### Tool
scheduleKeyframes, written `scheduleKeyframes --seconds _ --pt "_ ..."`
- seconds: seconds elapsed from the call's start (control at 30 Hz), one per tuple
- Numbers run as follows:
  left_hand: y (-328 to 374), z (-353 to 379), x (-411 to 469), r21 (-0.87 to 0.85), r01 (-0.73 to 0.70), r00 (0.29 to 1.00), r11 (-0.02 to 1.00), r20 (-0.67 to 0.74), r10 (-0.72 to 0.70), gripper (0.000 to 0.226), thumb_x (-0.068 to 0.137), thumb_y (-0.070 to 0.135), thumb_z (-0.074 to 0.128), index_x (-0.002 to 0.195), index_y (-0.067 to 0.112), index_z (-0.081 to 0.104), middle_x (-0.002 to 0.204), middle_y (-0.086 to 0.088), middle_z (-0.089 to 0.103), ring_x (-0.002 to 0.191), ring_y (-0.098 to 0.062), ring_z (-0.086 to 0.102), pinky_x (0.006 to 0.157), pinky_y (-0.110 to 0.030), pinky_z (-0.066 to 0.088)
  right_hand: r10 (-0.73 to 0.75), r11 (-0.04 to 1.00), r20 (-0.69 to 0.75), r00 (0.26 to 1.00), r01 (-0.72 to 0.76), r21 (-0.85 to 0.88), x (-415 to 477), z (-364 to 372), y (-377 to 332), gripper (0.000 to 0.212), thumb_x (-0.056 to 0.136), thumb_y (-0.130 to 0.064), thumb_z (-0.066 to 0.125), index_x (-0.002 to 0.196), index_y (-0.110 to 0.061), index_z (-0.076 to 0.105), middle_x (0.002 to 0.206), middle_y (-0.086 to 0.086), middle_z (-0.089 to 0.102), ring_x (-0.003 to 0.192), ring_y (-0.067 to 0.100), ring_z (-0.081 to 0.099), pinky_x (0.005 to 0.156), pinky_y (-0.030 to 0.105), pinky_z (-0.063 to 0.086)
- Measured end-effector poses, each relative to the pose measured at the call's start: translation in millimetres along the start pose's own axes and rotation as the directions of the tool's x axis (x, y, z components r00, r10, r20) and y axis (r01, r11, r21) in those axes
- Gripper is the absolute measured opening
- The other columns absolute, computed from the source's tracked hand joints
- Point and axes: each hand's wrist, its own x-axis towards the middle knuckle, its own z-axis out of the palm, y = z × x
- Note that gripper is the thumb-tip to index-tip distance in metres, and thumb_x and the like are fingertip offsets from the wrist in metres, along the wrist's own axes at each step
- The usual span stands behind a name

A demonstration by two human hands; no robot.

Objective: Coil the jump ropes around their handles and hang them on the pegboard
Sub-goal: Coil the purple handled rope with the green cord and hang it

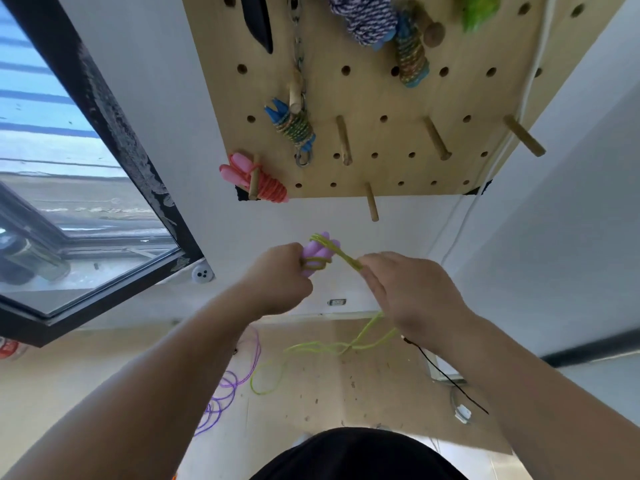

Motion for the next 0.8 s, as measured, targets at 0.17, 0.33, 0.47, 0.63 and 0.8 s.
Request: scheduleKeyframes --seconds 0.17,0.33,0.47,0.63,0.8 --pt "28 -2 -23 -0.564 0.069 0.994 0.823 0.112 -0.006 0.019 0.074 -0.003 0.059 0.076 0.011 0.046 0.061 -0.007 0.054 0.051 -0.021 0.049 0.052 -0.031 0.039 0.051 0.998 -0.201 0.978 -0.046 0.033 -12 5 15 0.021 0.105 -0.033 0.039 0.106 -0.024 0.058 0.072 -0.012 0.050 0.059 0.014 0.049 0.051 0.031 0.040" --pt "42 -4 -31 -0.693 0.076 0.958 0.717 0.251 0.140 0.021 0.059 -0.001 0.058 0.073 0.009 0.047 0.064 -0.015 0.048 0.055 -0.028 0.048 0.062 -0.045 0.041 0.102 0.973 -0.112 0.988 -0.076 0.216 -12 3 18 0.030 0.107 -0.035 0.034 0.108 -0.019 0.060 0.070 -0.015 0.053 0.064 0.014 0.057 0.058 0.034 0.044" --pt "49 -9 -36 -0.653 0.006 0.905 0.757 0.325 0.273 0.023 0.058 -0.001 0.058 0.060 0.021 0.052 0.059 -0.009 0.047 0.051 -0.024 0.045 0.054 -0.033 0.040 -0.023 0.965 -0.011 1.000 0.025 0.262 -11 0 20 0.038 0.103 -0.036 0.032 0.106 -0.017 0.064 0.090 -0.004 0.068 0.077 0.011 0.059 0.070 0.031 0.045" --pt "66 -4 -48 -0.216 -0.212 0.758 0.953 0.579 0.299 0.025 0.069 0.007 0.063 0.070 0.027 0.046 0.065 0.002 0.047 0.051 -0.008 0.042 0.053 -0.026 0.035 -0.286 0.956 0.167 0.944 0.293 -0.015 4 -6 33 0.023 0.097 -0.027 0.045 0.103 -0.021 0.065 0.100 -0.005 0.063 0.097 0.020 0.055 0.085 0.042 0.050" --pt "76 11 -38 0.275 -0.434 0.761 0.858 0.622 0.186 0.013 0.086 0.012 0.058 0.084 0.016 0.046 0.077 0.000 0.047 0.064 -0.014 0.042 0.055 -0.028 0.032 -0.401 0.873 0.226 0.888 0.445 -0.201 26 -23 41 0.021 0.099 -0.030 0.051 0.079 -0.024 0.056 0.082 -0.005 0.062 0.085 0.021 0.056 0.071 0.039 0.046"
